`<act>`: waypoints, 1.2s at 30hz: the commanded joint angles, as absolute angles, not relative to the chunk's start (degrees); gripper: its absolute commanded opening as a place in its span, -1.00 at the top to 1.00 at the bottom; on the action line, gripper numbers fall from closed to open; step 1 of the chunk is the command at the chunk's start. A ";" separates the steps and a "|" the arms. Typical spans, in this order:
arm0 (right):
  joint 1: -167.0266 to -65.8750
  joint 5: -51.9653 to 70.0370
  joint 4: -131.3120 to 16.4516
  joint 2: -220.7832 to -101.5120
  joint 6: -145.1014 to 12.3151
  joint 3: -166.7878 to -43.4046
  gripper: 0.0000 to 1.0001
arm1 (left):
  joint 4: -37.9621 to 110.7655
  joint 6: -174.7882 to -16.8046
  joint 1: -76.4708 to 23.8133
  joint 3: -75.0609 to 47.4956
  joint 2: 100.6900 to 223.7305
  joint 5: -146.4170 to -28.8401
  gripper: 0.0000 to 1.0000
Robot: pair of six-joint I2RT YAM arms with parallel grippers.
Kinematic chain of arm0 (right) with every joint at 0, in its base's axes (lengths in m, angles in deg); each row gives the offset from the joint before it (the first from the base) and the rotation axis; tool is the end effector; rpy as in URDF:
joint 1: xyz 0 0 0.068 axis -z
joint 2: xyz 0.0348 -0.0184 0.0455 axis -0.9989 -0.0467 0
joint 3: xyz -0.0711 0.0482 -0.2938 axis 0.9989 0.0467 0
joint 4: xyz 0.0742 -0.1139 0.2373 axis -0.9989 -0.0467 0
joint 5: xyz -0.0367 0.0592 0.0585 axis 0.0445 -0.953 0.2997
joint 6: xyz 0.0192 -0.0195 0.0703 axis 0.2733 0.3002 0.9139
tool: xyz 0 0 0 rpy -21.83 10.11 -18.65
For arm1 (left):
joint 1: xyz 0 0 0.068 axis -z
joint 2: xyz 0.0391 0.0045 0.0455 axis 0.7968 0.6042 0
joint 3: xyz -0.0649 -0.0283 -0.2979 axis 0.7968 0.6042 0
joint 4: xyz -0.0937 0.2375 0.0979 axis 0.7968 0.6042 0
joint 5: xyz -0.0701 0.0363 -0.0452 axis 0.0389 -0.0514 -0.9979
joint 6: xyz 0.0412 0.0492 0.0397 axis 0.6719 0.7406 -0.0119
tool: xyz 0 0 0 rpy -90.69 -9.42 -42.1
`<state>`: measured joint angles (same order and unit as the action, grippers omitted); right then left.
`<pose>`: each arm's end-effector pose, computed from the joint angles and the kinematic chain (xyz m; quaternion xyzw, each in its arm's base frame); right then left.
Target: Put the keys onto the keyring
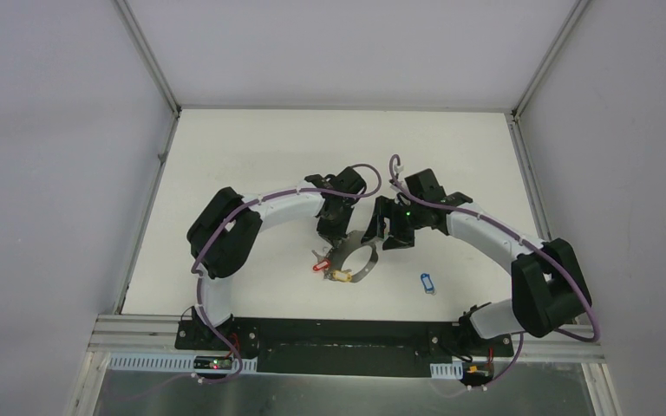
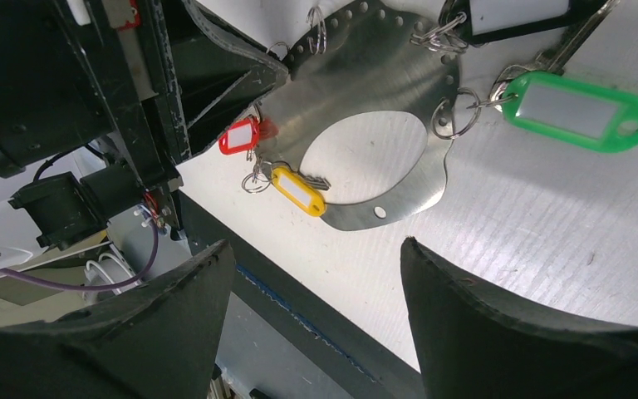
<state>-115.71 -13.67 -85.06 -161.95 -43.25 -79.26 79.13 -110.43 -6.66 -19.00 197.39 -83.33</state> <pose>0.2417 0.1672 0.2107 -0.0543 0.9337 0.3415 0.0926 0.2820 -0.3001 0.1697 0.1762 0.9737 -0.1107 0.0933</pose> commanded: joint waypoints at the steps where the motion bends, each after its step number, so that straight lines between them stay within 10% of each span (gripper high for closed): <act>1: -115.62 -13.70 -85.87 -158.91 -43.83 -79.91 -0.51 | 79.00 -110.39 -6.25 -20.25 195.68 -80.81 0.90; 36: -115.03 -12.14 -75.02 -124.54 -56.40 -69.32 -0.71 | 67.85 -98.62 -4.84 -3.36 160.91 -96.78 1.00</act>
<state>-115.27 -11.20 -82.94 -129.12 -53.24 -71.81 72.94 -103.53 -5.19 -4.46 163.71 -89.50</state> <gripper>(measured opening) 0.851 0.011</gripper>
